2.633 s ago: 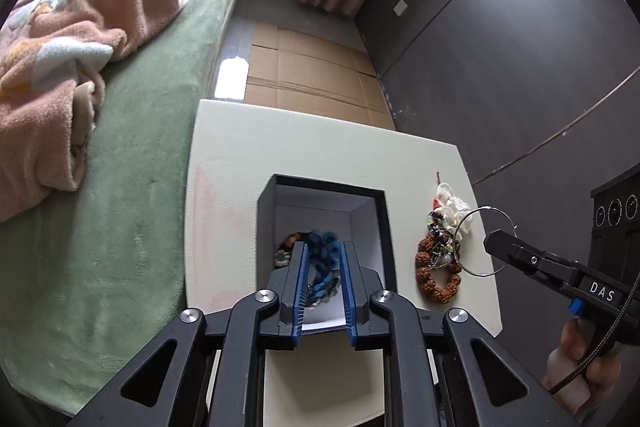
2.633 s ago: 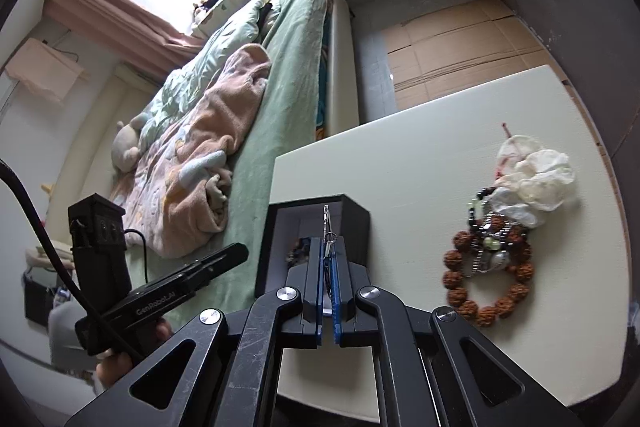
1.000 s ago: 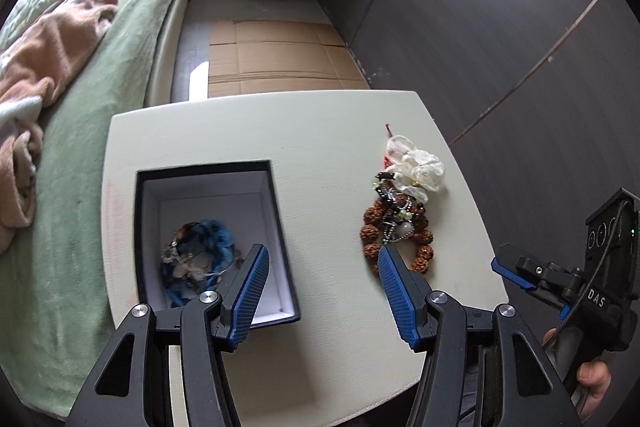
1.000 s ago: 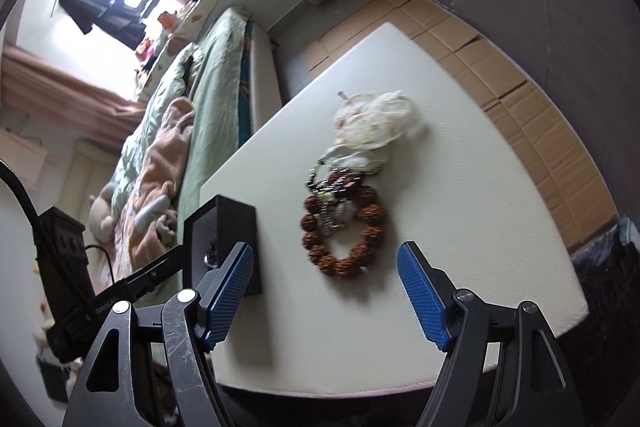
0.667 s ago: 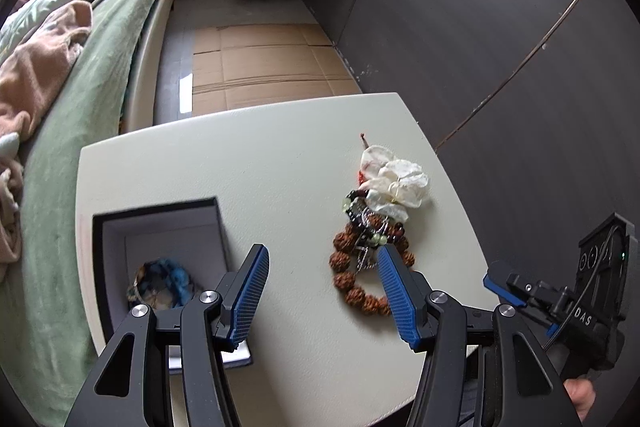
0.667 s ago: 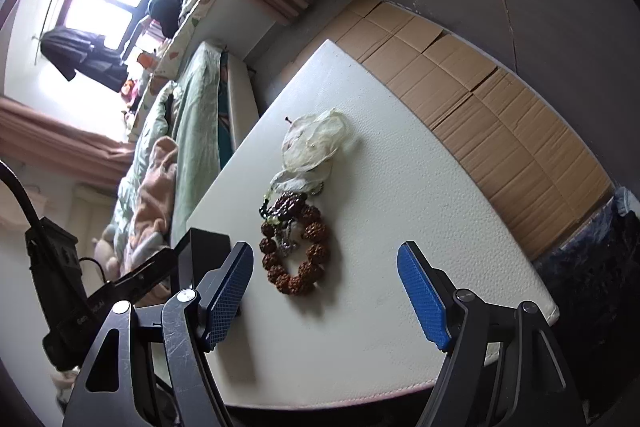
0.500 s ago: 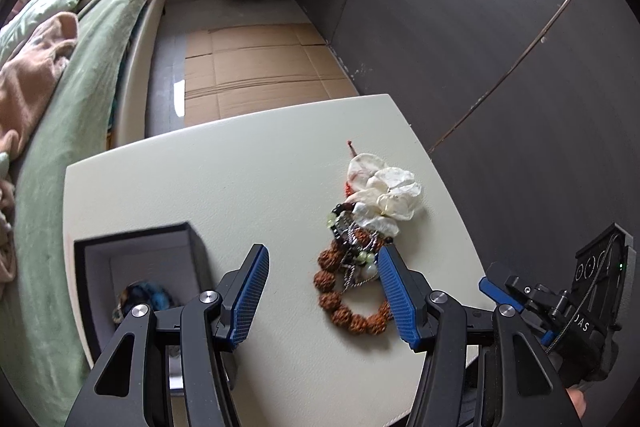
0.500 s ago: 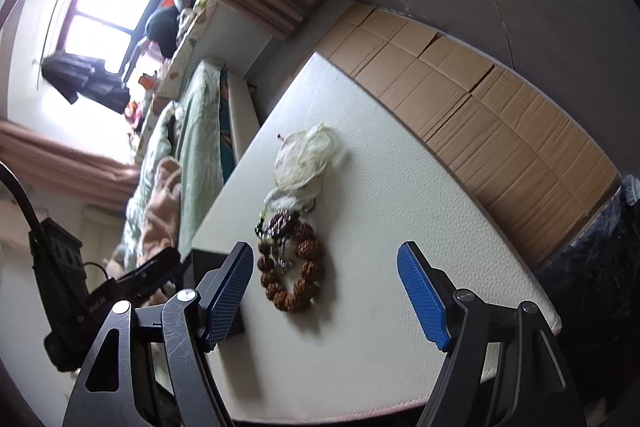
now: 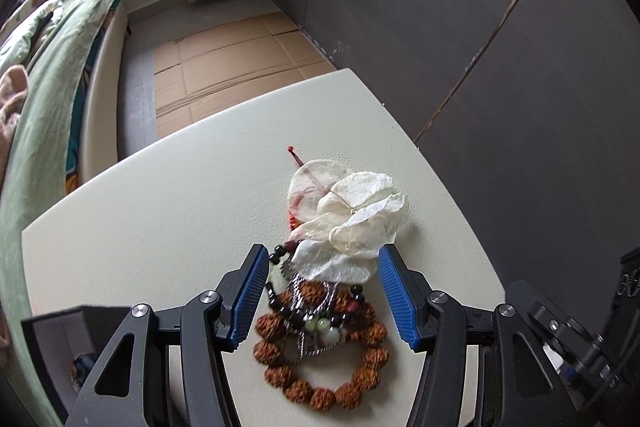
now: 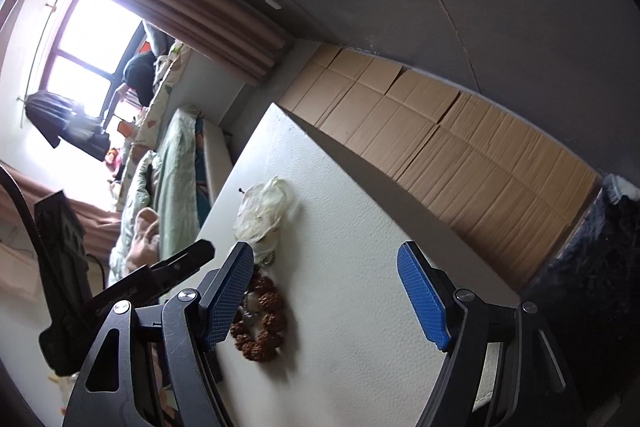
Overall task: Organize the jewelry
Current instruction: 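Grasp the white flower hair tie with the left tool, then carry the hair tie to the box with the left tool while the right tool grasps the red bracelet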
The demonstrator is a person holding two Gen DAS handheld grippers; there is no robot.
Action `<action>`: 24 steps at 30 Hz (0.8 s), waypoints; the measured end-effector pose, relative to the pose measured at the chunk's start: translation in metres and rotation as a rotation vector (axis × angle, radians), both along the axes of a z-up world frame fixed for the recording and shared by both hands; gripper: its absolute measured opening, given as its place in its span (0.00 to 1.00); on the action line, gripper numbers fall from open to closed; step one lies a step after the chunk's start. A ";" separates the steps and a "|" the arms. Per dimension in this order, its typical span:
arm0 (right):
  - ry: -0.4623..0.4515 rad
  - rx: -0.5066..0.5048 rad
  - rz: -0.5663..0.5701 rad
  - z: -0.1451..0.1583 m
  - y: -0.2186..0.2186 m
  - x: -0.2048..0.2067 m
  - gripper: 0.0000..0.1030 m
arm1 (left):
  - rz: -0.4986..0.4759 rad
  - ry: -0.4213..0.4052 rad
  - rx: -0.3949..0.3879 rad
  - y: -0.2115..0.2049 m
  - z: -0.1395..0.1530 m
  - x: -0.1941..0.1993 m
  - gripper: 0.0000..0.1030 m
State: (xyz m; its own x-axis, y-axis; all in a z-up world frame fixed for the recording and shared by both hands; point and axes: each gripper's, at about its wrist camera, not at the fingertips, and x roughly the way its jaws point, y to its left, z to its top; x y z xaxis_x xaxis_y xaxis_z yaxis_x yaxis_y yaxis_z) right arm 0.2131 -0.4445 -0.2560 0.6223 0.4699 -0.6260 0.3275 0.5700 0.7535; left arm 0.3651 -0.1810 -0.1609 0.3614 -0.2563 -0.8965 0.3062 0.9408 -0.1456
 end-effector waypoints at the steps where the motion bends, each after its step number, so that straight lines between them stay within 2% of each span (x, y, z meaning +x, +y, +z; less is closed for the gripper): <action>1: 0.002 -0.001 0.002 0.000 0.000 0.001 0.73 | -0.010 -0.003 0.017 -0.005 -0.004 0.002 0.57; 5: 0.013 -0.021 -0.005 -0.002 -0.002 0.004 0.73 | -0.030 -0.003 0.049 -0.017 -0.018 0.007 0.56; 7: 0.020 -0.031 -0.006 -0.002 -0.002 0.006 0.73 | -0.031 0.003 0.054 -0.020 -0.024 0.007 0.37; 8: 0.022 -0.040 -0.006 -0.002 -0.002 0.008 0.73 | -0.032 -0.010 0.070 -0.021 -0.024 0.007 0.16; 9: 0.025 -0.055 -0.006 -0.001 -0.002 0.010 0.73 | -0.039 -0.019 0.076 -0.021 -0.023 0.006 0.03; 12: 0.027 -0.073 -0.009 0.001 -0.003 0.015 0.73 | -0.037 -0.035 0.041 -0.016 -0.014 0.004 0.02; 14: 0.034 -0.068 -0.002 -0.001 -0.003 0.020 0.73 | -0.026 -0.071 0.042 -0.011 -0.003 0.000 0.01; 19: 0.019 -0.045 0.022 -0.002 0.002 0.028 0.73 | -0.002 -0.098 -0.002 0.007 0.023 -0.008 0.01; 24: -0.004 -0.001 0.095 -0.002 0.011 0.048 0.73 | 0.036 -0.119 -0.050 0.026 0.046 -0.014 0.01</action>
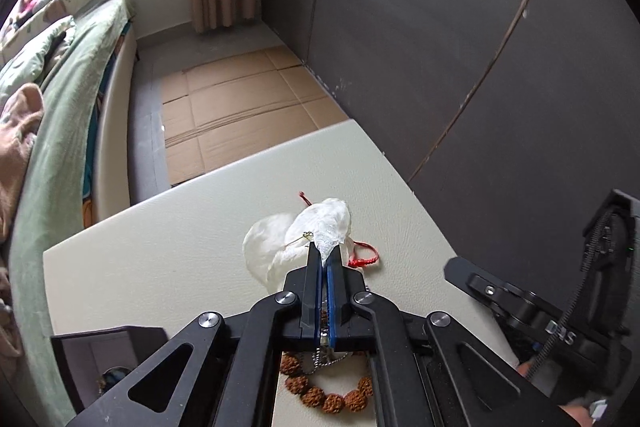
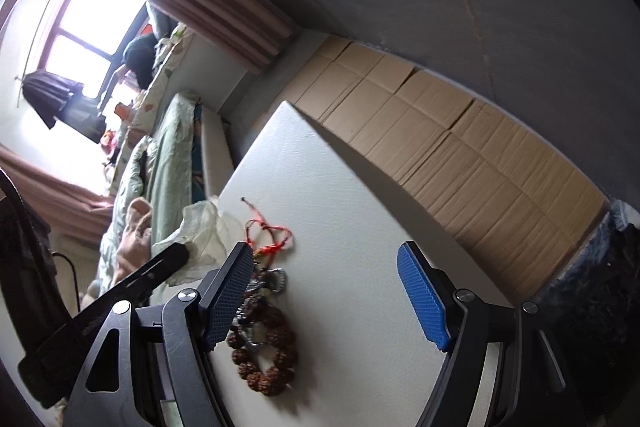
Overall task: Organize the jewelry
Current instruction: 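Carry the hair tie to the box with the left tool while the right tool grasps the red bracelet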
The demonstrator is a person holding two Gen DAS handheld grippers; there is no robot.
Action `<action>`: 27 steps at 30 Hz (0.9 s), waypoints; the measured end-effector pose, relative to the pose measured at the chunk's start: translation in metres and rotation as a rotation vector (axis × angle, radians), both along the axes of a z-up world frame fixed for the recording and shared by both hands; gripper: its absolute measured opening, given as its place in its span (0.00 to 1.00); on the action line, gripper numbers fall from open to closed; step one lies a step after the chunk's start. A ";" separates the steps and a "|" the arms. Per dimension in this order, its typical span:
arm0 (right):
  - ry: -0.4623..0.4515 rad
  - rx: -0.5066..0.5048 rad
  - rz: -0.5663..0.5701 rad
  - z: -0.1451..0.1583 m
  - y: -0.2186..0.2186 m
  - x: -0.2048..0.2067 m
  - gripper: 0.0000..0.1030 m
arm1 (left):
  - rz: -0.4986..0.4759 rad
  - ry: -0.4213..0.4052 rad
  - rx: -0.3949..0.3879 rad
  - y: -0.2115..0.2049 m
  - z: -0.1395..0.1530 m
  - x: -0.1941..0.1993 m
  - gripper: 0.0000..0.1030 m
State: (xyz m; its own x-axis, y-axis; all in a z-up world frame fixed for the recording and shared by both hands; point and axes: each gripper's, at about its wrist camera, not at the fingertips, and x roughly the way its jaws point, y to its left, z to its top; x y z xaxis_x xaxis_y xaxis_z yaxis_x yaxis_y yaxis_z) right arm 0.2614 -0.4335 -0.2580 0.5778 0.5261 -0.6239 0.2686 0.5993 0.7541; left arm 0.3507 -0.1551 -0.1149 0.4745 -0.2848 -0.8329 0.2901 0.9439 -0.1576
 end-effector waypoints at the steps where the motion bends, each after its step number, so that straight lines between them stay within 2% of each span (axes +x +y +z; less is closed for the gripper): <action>1: 0.000 0.003 0.008 0.000 0.002 0.004 0.72 | 0.004 -0.006 0.000 0.003 0.003 0.001 0.01; 5: -0.011 -0.002 0.048 0.005 0.010 0.017 0.72 | 0.023 -0.027 -0.005 0.017 0.014 0.000 0.01; 9: 0.013 0.000 0.105 0.007 0.022 0.029 0.63 | 0.052 -0.034 -0.015 0.034 0.020 -0.003 0.01; 15: 0.080 -0.070 0.220 0.009 0.047 0.050 0.55 | 0.113 -0.029 -0.045 0.065 0.024 -0.010 0.01; 20: 0.092 -0.182 0.320 0.019 0.073 0.067 0.54 | 0.172 -0.023 -0.075 0.094 0.026 -0.014 0.01; 27: 0.111 -0.322 0.405 0.029 0.095 0.092 0.54 | 0.257 -0.031 -0.117 0.134 0.031 -0.029 0.01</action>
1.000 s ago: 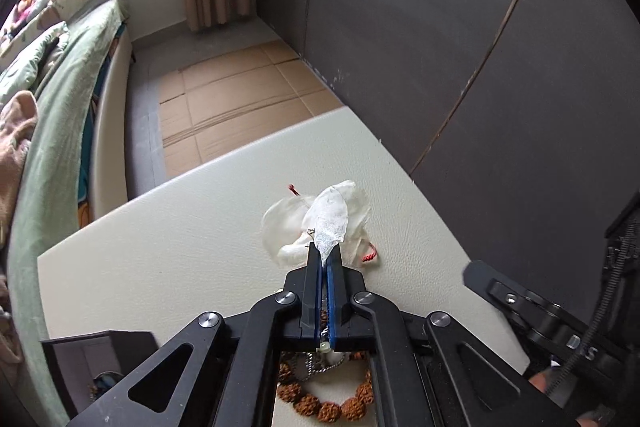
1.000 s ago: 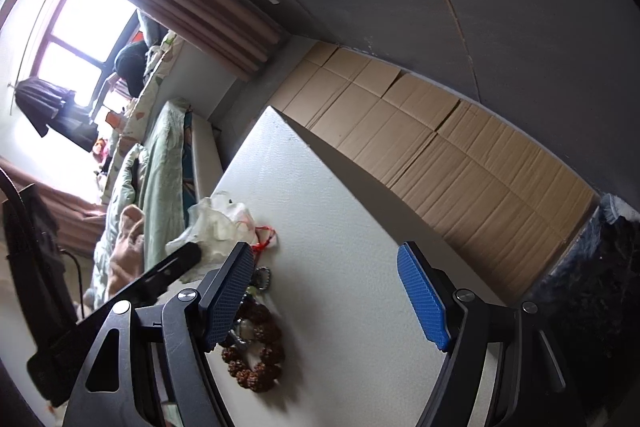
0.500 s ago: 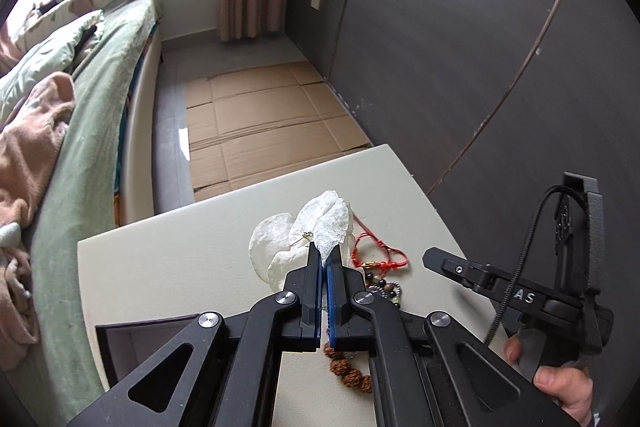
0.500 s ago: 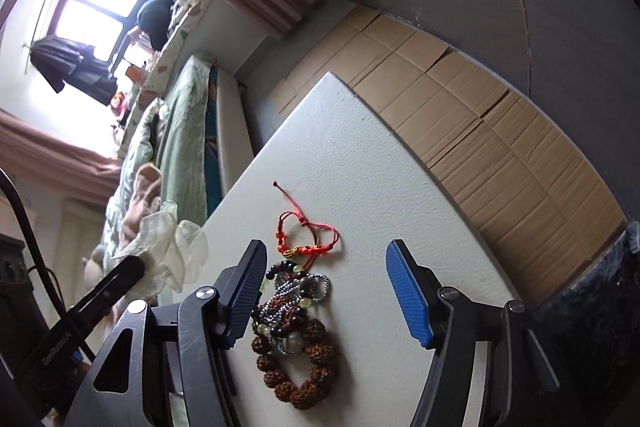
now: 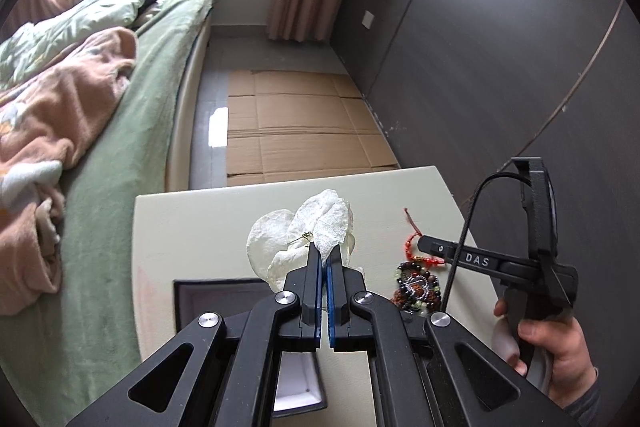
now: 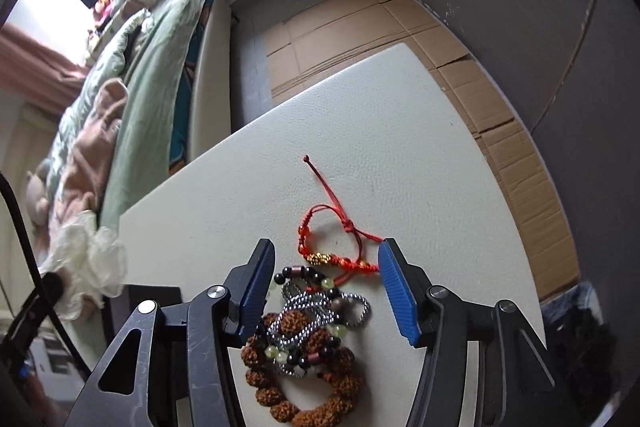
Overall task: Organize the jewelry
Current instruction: 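Carry the hair tie to the box with the left tool while the right tool grasps the red bracelet, then release the hair tie into the box with the left tool while the right tool holds the red bracelet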
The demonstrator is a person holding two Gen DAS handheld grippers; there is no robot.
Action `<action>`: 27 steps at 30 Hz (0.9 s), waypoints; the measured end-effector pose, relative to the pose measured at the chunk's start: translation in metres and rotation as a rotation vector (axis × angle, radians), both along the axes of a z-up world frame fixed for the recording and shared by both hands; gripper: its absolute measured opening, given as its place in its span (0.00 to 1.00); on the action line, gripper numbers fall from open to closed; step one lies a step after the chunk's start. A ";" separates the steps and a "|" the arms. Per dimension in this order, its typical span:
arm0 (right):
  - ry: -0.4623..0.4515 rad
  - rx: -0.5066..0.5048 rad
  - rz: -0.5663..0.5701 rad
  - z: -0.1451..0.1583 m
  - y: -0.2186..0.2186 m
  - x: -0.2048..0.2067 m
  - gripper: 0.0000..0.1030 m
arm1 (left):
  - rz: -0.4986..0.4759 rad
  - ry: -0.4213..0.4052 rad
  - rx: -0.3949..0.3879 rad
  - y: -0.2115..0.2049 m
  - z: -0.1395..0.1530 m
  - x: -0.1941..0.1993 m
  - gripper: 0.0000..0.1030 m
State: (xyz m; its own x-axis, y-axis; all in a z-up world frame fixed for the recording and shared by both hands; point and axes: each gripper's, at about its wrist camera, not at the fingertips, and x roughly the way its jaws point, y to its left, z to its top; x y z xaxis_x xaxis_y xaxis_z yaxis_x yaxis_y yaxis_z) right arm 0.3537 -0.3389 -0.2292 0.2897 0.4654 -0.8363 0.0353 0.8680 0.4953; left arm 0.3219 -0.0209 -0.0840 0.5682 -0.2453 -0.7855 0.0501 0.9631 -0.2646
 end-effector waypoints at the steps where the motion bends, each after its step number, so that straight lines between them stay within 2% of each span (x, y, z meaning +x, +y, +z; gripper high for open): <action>1: 0.000 -0.026 0.014 0.000 0.003 0.004 0.54 | 0.011 0.003 -0.011 0.006 0.000 -0.003 0.01; 7: 0.052 -0.108 0.090 -0.004 0.021 0.019 0.54 | 0.090 0.001 -0.048 0.036 0.004 -0.018 0.01; 12: 0.045 -0.259 0.153 -0.002 0.043 0.019 0.55 | 0.119 -0.008 -0.054 0.051 0.007 -0.026 0.01; 14: 0.045 -0.344 0.143 0.001 0.046 0.017 0.42 | 0.128 -0.009 -0.053 0.056 0.007 -0.030 0.01; 15: 0.042 -0.368 0.136 0.002 0.047 0.017 0.27 | 0.131 -0.010 -0.055 0.058 0.007 -0.032 0.01; 16: 0.045 -0.353 0.146 0.004 0.046 0.016 0.13 | 0.133 -0.009 -0.059 0.060 0.007 -0.034 0.01; 18: 0.058 -0.323 0.156 0.006 0.041 0.014 0.12 | 0.135 -0.007 -0.066 0.064 0.007 -0.038 0.01; 27: -0.062 -0.222 0.118 0.058 0.019 -0.013 0.12 | 0.116 0.026 -0.111 0.067 -0.001 -0.042 0.01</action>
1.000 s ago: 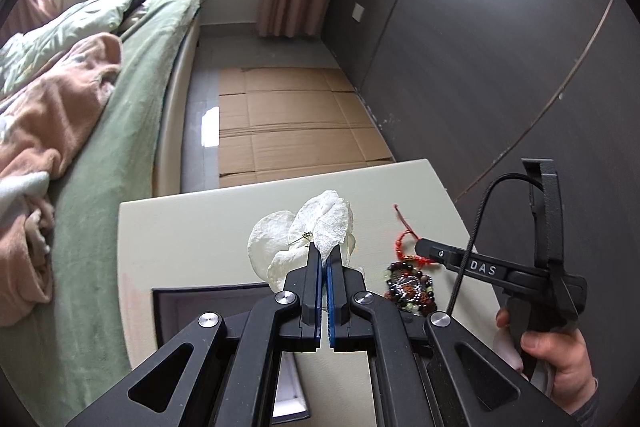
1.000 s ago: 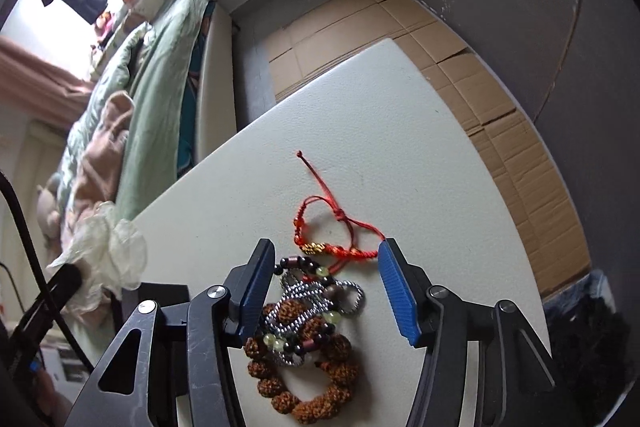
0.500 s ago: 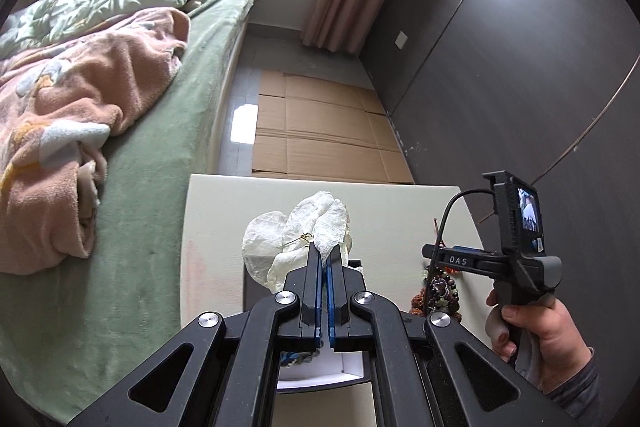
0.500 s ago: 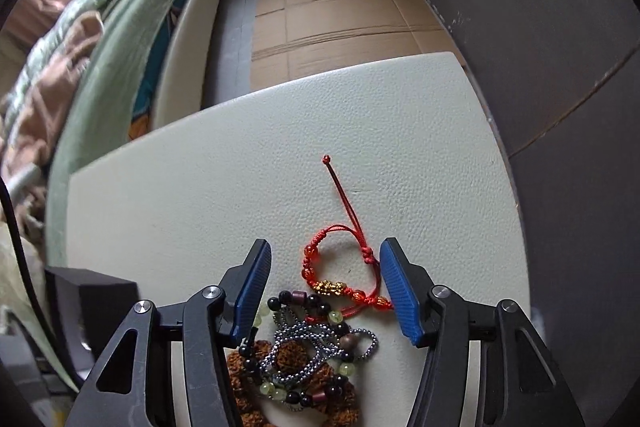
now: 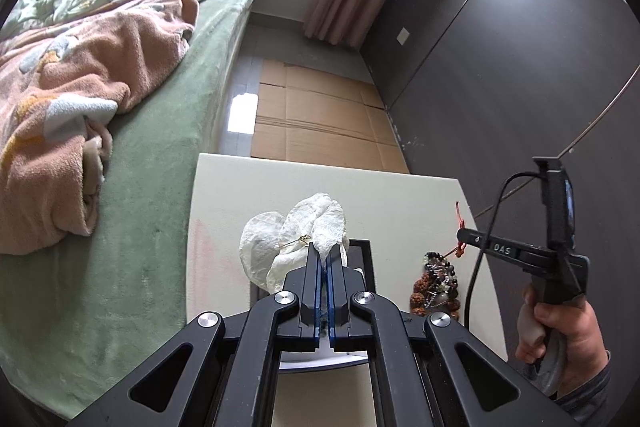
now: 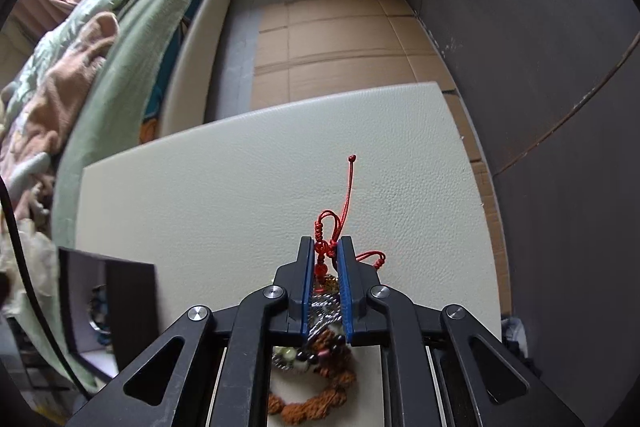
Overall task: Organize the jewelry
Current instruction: 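Release the hair tie into the box with the left tool while the right tool holds the red bracelet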
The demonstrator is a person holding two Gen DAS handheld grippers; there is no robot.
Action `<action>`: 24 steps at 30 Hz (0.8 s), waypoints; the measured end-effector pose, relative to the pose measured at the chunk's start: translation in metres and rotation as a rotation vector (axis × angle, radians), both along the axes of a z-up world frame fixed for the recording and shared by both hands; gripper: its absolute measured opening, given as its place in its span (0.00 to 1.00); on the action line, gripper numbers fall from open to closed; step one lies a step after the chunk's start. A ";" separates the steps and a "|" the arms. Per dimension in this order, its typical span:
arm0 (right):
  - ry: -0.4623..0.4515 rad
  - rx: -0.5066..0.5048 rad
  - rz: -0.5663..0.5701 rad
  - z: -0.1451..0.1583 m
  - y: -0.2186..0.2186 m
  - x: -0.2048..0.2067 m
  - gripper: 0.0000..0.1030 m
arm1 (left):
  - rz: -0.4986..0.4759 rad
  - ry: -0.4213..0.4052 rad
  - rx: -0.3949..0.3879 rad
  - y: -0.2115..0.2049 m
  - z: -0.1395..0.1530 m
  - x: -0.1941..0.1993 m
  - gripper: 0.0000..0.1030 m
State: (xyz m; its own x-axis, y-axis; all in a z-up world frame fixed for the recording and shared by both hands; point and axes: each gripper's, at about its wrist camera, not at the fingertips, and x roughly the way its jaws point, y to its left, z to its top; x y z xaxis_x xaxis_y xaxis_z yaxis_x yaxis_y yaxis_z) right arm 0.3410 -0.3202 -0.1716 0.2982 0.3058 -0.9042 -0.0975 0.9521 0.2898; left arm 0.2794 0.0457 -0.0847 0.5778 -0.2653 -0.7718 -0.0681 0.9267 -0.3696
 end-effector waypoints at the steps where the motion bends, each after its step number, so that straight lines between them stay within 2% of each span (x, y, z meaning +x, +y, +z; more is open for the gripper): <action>1: -0.015 0.010 0.002 0.008 0.000 -0.003 0.12 | -0.005 0.008 -0.010 -0.001 -0.001 0.001 0.01; 5: -0.088 0.052 0.016 0.040 0.007 -0.015 0.12 | -0.037 0.069 -0.040 -0.003 -0.007 0.006 0.04; 7: -0.124 0.080 0.030 0.053 0.020 -0.016 0.12 | -0.032 0.085 -0.044 -0.001 -0.010 0.006 0.13; 8: -0.138 0.090 0.038 0.060 0.024 -0.019 0.12 | -0.027 0.086 -0.048 0.001 -0.010 0.004 0.26; 9: -0.151 0.102 0.050 0.067 0.028 -0.022 0.12 | -0.019 0.082 -0.054 0.003 -0.010 0.002 0.44; 11: -0.170 0.126 0.078 0.076 0.039 -0.027 0.12 | 0.008 0.057 -0.060 0.009 -0.007 -0.003 0.60; 12: -0.177 0.140 0.091 0.080 0.044 -0.029 0.12 | 0.019 0.045 -0.061 0.011 -0.005 -0.005 0.63; 19: -0.191 0.234 0.194 0.098 0.083 -0.044 0.12 | 0.030 0.031 -0.027 0.024 0.002 -0.016 0.63; 24: -0.158 0.272 0.252 0.095 0.108 -0.051 0.12 | 0.051 0.039 -0.008 0.036 0.001 -0.022 0.63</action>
